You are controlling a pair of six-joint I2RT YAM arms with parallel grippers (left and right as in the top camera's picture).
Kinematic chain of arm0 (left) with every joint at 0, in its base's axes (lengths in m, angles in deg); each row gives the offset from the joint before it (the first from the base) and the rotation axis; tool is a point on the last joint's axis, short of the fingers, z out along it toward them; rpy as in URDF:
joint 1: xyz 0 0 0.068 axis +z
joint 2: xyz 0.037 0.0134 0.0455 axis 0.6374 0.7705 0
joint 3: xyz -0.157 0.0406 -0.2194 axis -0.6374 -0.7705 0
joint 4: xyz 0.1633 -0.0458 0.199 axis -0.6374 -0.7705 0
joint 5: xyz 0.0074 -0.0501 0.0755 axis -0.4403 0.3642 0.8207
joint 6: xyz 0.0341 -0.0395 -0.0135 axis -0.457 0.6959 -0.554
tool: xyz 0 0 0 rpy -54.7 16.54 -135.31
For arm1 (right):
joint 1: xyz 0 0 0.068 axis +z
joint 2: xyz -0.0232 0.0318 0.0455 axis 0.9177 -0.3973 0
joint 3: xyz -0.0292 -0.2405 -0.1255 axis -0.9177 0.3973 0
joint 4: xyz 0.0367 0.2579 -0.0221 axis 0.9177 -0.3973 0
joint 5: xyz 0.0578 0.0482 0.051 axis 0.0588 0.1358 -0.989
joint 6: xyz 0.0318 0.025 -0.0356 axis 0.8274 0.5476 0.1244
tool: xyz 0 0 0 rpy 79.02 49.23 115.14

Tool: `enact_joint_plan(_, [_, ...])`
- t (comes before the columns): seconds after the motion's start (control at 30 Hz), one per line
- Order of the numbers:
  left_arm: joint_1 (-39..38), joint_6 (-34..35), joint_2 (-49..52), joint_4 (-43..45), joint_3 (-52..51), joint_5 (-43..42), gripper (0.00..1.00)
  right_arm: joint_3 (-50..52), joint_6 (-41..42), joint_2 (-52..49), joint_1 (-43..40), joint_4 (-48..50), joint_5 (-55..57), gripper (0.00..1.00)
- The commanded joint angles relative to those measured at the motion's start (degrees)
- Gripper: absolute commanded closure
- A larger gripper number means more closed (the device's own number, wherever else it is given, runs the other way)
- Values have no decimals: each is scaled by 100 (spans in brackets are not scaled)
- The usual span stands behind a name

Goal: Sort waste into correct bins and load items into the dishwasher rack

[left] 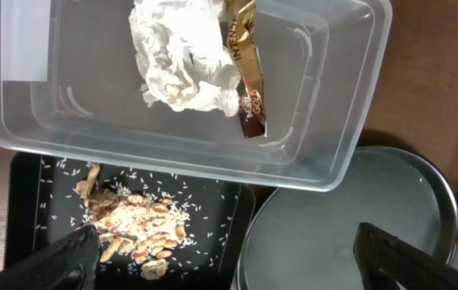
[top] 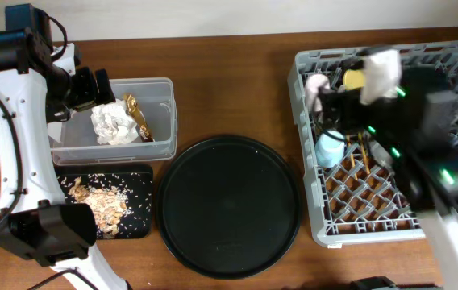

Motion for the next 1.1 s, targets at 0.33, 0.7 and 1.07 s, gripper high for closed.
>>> enact_joint_plan(0.33, [13, 35, -2, -9, 37, 20, 1, 2041, 50, 5407, -503, -109, 118, 1])
enact_joint_plan(0.7, [13, 35, -2, -9, 37, 20, 1, 7357, 417, 6400, -651, 4400, -31, 1])
enact_joint_plan(1.07, [13, 35, -2, -9, 37, 22, 1, 7681, 350, 6391, -656, 3418, 11, 1])
